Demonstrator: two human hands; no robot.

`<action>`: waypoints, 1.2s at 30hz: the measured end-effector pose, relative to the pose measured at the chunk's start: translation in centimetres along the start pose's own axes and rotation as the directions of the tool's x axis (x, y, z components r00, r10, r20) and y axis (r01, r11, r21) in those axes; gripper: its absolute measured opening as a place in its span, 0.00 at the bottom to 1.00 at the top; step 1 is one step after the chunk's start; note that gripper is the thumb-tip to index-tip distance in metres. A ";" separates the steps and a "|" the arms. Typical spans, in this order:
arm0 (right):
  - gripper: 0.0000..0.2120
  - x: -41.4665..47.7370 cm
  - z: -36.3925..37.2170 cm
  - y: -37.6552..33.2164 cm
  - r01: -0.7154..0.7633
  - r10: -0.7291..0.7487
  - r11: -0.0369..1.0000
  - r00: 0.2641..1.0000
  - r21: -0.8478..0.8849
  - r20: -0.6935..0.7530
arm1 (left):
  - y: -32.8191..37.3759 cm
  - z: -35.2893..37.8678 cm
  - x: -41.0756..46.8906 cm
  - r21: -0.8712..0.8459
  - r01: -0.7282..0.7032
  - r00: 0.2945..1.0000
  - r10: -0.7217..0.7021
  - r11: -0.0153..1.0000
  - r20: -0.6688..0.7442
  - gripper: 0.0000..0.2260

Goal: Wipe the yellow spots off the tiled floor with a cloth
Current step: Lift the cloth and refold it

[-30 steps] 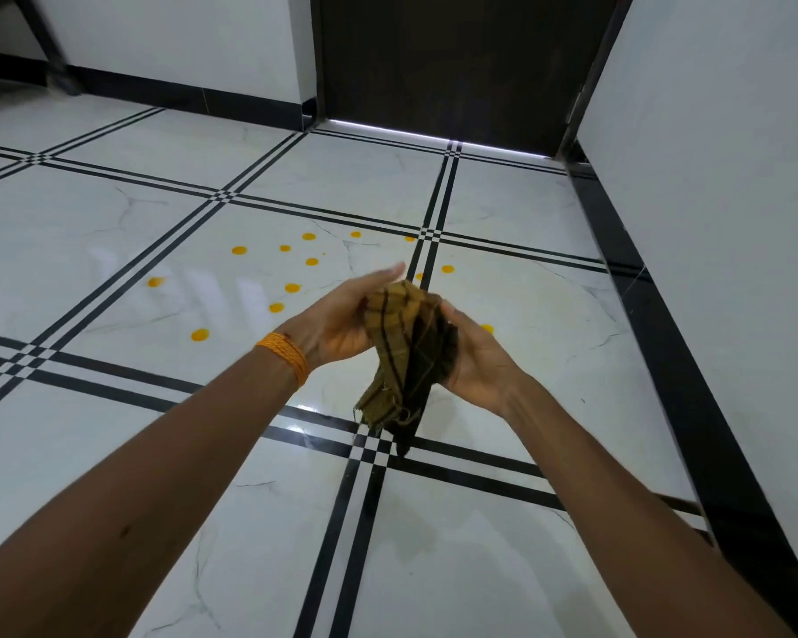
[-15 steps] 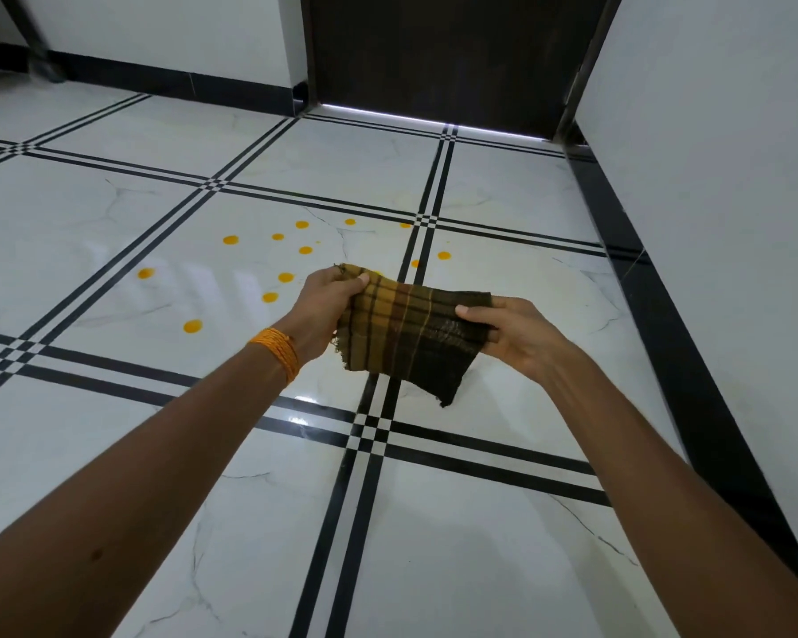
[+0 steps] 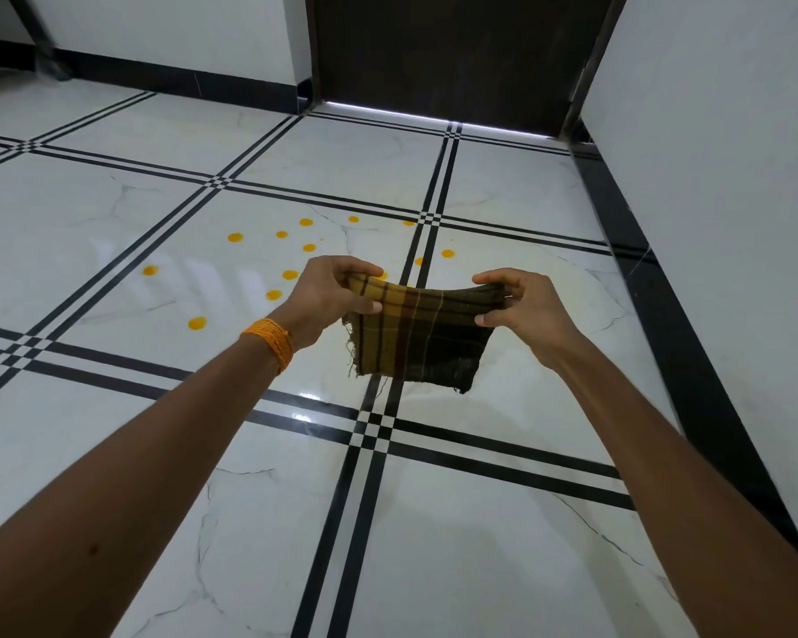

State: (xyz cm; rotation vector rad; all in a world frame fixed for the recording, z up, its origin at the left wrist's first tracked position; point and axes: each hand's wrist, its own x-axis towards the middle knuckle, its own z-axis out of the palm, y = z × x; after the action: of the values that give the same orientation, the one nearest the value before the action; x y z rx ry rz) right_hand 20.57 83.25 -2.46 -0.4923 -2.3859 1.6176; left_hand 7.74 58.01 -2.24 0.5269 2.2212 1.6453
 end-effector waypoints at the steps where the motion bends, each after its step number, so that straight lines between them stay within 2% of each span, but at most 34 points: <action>1: 0.26 0.1 0.1 0.1 -0.001 0.000 0.999 1.000 -0.044 -0.013 | 0.0 0.2 0.0 0.084 -0.033 0.999 0.035 0.996 -0.024 0.22; 5: 0.22 0.4 0.5 0.0 -0.016 0.005 0.989 0.997 -0.148 -0.072 | 0.1 0.9 -0.2 0.369 -0.156 0.972 0.209 0.916 -0.108 0.20; 11: 0.05 -0.2 0.5 -1.0 0.062 -0.101 0.964 0.985 -0.259 -0.139 | 0.2 0.5 0.3 0.497 -0.231 0.937 0.328 0.837 -0.117 0.07; 13: 0.06 -0.3 0.3 -1.6 0.039 -0.056 0.987 0.992 -0.154 -0.109 | 0.1 0.2 0.2 0.296 -0.235 0.956 0.275 0.926 -0.103 0.04; 15: 0.08 -0.3 0.0 -2.0 -0.030 0.031 0.988 1.000 0.154 -0.003 | 0.3 -0.1 0.0 -0.018 -0.170 0.985 0.170 0.985 -0.018 0.05; 17: 0.08 -0.6 0.1 -2.2 -0.059 0.032 0.886 0.997 0.459 0.067 | 0.7 0.2 -0.3 -0.168 -0.100 0.993 0.109 0.981 0.046 0.05; 19: 0.08 -1.1 0.8 -2.0 -0.114 0.068 0.769 0.993 0.629 0.096 | 1.2 1.0 -0.4 -0.263 -0.031 0.999 0.041 0.964 0.034 0.05; 21: 0.16 -2.2 2.6 -1.0 -0.284 0.145 0.712 0.954 0.642 0.262 | 1.3 1.8 -0.2 -0.358 0.071 0.995 -0.089 0.931 -0.034 0.09; 23: 0.19 -3.0 4.3 0.2 -0.410 0.180 0.692 0.895 0.595 0.407 | 0.9 2.0 0.0 -0.355 0.202 0.969 -0.239 0.913 -0.063 0.12; 25: 0.25 -2.9 4.9 1.0 -0.381 0.159 0.690 0.909 0.616 0.384 | 0.2 1.8 0.2 -0.334 0.300 0.948 -0.318 0.894 0.002 0.15; 27: 0.31 -2.5 4.4 1.1 -0.285 0.084 0.715 0.941 0.638 0.327 | -0.3 1.3 0.1 -0.400 0.351 0.935 -0.338 0.847 0.107 0.17; 29: 0.27 -2.0 3.3 0.8 -0.231 0.042 0.739 0.953 0.633 0.299 | -0.9 0.7 0.0 -0.450 0.376 0.927 -0.323 0.810 0.192 0.23; 30: 0.23 -1.8 2.8 0.8 -0.217 0.037 0.746 0.958 0.630 0.286 | -1.1 0.3 -0.3 -0.414 0.377 0.923 -0.301 0.828 0.239 0.25; 31: 0.19 -1.6 2.4 0.8 -0.207 0.046 0.755 0.963 0.622 0.265 | -1.4 0.0 -0.3 -0.364 0.373 0.917 -0.279 0.854 0.285 0.23; 33: 0.14 -1.4 1.9 0.8 -0.185 0.064 0.786 0.973 0.590 0.220 | -1.6 -0.3 -0.5 -0.262 0.335 0.916 -0.248 0.905 0.314 0.15; 34: 0.13 -1.3 1.8 0.8 -0.177 0.073 0.804 0.977 0.568 0.202 | -1.5 -0.3 -0.6 -0.211 0.306 0.925 -0.237 0.928 0.296 0.11; 36: 0.14 -1.2 1.8 0.8 -0.170 0.087 0.843 0.979 0.510 0.183 | -1.1 0.0 -0.6 -0.168 0.220 0.954 -0.176 0.961 0.244 0.10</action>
State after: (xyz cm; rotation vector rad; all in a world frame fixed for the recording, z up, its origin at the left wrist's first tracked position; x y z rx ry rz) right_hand 21.14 81.51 -3.86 -0.4355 -1.8991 2.3353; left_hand 8.14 57.39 -3.30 0.4013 1.8615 1.5874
